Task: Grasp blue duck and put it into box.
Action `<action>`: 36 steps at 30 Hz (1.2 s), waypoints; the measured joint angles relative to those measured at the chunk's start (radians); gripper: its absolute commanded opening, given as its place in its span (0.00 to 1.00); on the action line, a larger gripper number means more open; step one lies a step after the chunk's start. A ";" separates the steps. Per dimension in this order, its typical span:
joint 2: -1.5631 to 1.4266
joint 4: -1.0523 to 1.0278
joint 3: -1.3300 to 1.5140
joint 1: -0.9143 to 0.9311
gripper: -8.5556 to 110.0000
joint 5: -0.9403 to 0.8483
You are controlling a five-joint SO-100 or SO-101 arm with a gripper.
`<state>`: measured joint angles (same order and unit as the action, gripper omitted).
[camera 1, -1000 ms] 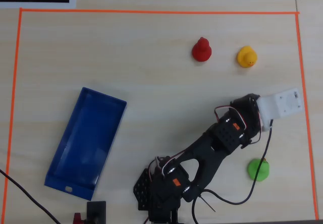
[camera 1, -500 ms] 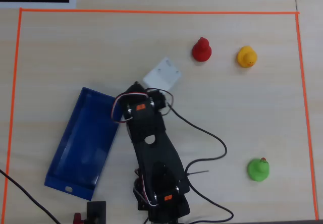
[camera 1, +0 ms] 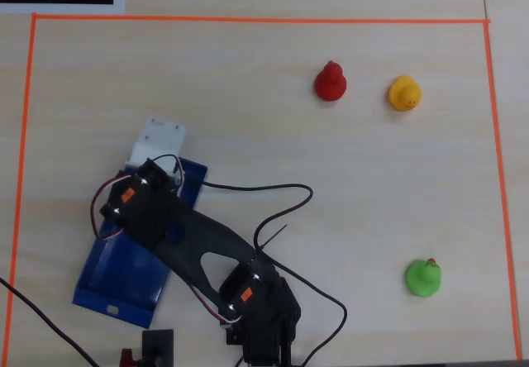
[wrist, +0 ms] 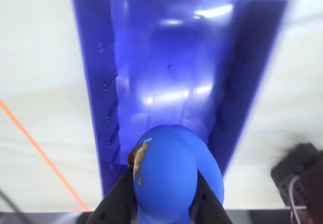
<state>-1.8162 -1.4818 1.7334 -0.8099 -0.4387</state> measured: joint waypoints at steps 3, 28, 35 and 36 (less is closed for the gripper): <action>0.005 0.094 0.094 -0.023 0.37 -0.026; -1.428 0.588 1.094 0.885 0.07 -0.526; -1.486 0.583 1.358 0.922 0.07 -0.577; -1.486 0.565 1.374 0.916 0.07 -0.591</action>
<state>-3.3027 -0.9173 3.1078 0.1058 -1.0293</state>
